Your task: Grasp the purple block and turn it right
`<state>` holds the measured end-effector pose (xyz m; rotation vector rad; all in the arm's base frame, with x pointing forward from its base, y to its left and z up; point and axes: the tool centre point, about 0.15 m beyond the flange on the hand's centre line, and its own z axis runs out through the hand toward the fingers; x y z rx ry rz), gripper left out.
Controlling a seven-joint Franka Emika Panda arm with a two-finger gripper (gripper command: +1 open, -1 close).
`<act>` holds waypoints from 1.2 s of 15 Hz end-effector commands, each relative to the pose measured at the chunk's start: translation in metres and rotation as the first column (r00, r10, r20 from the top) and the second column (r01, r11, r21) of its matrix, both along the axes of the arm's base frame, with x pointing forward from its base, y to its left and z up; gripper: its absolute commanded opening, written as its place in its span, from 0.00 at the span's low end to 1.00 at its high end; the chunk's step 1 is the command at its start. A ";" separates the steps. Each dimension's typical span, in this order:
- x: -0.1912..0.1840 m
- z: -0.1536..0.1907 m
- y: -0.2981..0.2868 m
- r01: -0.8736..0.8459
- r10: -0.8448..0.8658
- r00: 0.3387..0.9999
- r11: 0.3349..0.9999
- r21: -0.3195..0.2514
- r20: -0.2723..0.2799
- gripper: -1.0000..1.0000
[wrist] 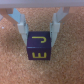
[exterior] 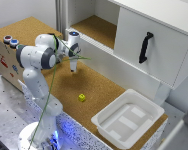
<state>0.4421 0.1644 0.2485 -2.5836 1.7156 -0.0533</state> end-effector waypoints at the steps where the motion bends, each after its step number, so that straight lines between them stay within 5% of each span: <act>1: 0.009 -0.003 0.003 0.271 -0.273 0.962 0.955 -0.121 -0.004 0.00; 4: -0.002 -0.012 -0.010 0.379 -0.380 0.925 0.919 -0.113 0.010 0.00; 8: 0.008 -0.011 -0.012 0.377 -0.380 0.925 0.910 -0.173 0.016 0.00; 11: 0.013 -0.018 -0.013 0.385 -0.389 0.921 0.912 -0.138 0.002 0.00; 12: 0.013 -0.020 -0.012 0.384 -0.388 0.922 0.913 -0.135 -0.001 1.00; 18: 0.003 -0.011 -0.004 0.376 -0.376 0.926 0.917 -0.134 0.022 1.00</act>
